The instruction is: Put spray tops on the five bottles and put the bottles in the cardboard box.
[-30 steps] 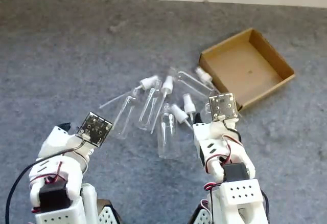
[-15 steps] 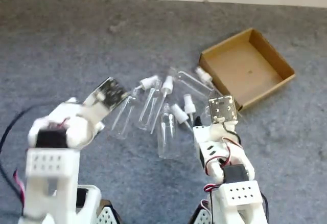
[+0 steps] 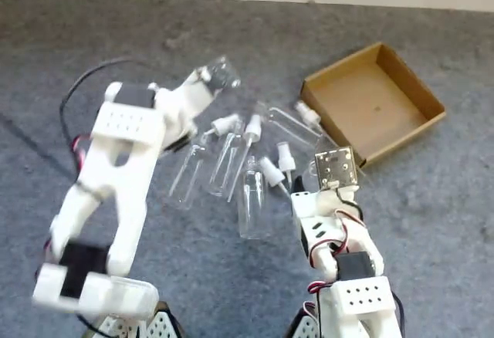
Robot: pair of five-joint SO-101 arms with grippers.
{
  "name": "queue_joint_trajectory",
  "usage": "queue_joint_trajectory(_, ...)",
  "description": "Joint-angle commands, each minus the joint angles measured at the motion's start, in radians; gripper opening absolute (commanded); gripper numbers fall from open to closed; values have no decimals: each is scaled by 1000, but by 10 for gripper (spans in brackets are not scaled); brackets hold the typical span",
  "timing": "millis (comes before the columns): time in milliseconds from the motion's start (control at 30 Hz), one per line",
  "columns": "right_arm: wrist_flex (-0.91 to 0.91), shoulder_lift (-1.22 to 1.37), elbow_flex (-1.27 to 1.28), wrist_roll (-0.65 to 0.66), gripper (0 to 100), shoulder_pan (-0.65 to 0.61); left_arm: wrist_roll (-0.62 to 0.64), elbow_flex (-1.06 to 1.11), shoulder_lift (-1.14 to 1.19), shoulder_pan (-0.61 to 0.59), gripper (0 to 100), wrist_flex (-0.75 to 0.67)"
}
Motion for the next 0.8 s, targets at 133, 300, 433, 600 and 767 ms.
queue_joint_trajectory(133,-107,-2,8,-2,213,-5,-2,-572,433,56,68,57)
queue_joint_trajectory(300,-150,-2,54,-2,213,-5,-2,-871,687,85,141,172)
queue_joint_trajectory(433,-151,-2,76,-2,213,-5,-2,-1095,863,91,210,244)
queue_joint_trajectory(600,-151,-2,76,-2,213,-5,-2,-1346,1041,93,210,319)
queue_joint_trajectory(767,-151,-2,76,-2,213,-5,-3,-1511,1179,104,210,359)
